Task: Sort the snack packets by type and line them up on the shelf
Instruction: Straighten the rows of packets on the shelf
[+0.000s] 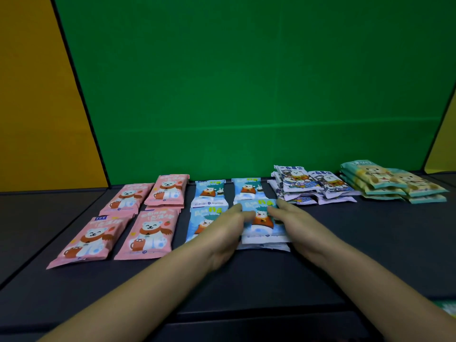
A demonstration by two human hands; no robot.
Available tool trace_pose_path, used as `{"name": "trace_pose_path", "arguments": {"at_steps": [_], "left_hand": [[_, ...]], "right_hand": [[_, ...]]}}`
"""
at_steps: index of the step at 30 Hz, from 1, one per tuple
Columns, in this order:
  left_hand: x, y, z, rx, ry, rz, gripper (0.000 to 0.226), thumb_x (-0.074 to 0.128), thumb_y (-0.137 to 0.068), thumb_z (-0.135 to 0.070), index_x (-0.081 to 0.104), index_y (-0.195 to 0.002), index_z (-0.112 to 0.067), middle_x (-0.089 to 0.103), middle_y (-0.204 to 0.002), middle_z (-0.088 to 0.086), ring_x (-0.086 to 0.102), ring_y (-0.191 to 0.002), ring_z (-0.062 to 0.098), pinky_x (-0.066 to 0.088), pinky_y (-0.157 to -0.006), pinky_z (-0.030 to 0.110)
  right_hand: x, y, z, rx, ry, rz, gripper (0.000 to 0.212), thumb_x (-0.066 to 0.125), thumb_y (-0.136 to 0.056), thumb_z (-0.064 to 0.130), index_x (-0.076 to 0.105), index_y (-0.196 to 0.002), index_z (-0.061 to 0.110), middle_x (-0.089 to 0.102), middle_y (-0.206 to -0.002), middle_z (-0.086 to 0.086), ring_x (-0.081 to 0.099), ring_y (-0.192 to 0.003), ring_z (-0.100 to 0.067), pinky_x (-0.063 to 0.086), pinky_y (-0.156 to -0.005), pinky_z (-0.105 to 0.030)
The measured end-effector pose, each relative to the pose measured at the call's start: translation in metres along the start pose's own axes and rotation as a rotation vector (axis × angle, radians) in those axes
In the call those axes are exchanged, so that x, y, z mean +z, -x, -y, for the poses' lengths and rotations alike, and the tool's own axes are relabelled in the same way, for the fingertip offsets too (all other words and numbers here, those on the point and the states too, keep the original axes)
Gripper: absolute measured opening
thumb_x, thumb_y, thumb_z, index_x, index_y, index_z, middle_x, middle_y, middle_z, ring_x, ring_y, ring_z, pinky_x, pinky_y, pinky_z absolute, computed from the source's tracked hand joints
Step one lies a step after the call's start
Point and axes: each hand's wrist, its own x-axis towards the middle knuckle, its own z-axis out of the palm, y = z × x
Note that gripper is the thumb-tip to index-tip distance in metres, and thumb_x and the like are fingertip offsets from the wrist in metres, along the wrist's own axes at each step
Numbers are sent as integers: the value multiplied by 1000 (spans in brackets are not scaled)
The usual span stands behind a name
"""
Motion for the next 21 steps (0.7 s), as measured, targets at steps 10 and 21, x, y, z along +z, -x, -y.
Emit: {"name": "trace_pose_path", "arguments": {"at_steps": [10,21], "left_hand": [[6,13,-1,64,-313,-49,71,45,-95,-7,5,-151,-20,26,-154,1,42,-109,10,36,-87,21],[38,-17,-57,597,-904,-309,16,53,-91,-10,67,-92,-19,67,-90,2,61,-80,25,48,-77,29]], "right_hand": [[2,-2,1,-24,225,14,62,46,-97,17,14,-150,12,43,-140,6,44,-118,-8,34,-94,-15],[-137,-26,33,-198,440,-113,19,49,-95,9,67,-97,10,68,-88,-4,60,-78,-14,48,-77,-27]]}}
